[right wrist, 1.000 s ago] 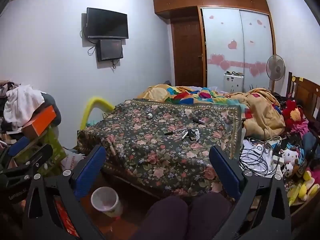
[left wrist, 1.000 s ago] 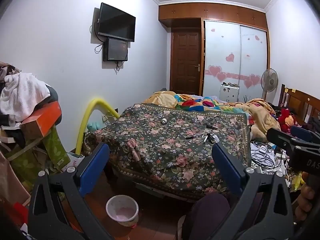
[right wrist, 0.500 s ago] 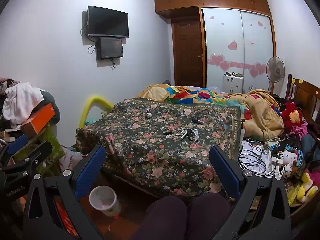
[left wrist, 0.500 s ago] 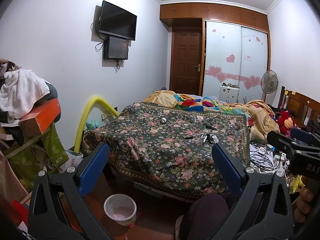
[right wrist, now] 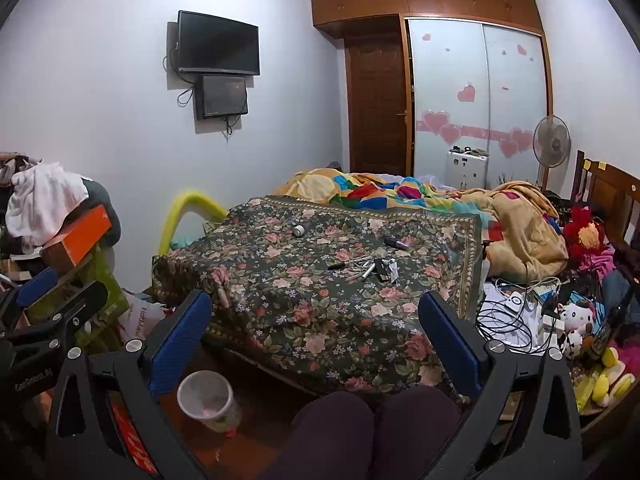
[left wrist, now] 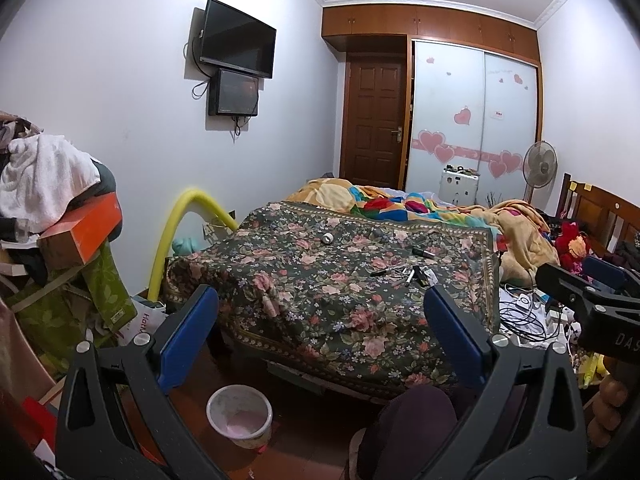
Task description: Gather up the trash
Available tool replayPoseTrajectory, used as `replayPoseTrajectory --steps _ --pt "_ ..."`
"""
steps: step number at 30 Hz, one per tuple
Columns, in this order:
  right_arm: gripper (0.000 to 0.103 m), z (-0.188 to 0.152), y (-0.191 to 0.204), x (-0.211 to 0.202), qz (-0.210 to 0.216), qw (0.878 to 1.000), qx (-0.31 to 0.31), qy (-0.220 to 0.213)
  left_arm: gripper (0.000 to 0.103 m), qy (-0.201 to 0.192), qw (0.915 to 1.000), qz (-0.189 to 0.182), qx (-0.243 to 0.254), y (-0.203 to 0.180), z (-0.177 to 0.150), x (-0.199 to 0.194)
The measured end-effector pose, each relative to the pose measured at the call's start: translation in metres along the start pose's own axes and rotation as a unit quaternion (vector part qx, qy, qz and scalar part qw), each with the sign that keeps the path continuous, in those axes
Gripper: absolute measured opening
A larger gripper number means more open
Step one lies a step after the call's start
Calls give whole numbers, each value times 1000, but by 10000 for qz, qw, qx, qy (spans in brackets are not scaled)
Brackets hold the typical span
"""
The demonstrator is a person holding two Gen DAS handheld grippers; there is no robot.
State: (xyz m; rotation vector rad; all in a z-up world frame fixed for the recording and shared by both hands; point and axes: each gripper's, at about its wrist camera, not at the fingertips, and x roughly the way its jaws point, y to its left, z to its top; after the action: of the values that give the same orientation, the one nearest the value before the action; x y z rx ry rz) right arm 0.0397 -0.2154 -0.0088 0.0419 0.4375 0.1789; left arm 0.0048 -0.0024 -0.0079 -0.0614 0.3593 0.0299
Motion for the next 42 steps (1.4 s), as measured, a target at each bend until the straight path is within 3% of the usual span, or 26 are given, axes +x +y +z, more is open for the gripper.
replayPoseTrajectory --steps 42 --pt "103 1 6 -2 31 9999 -87 45 103 32 10000 8 48 6 -2 4"
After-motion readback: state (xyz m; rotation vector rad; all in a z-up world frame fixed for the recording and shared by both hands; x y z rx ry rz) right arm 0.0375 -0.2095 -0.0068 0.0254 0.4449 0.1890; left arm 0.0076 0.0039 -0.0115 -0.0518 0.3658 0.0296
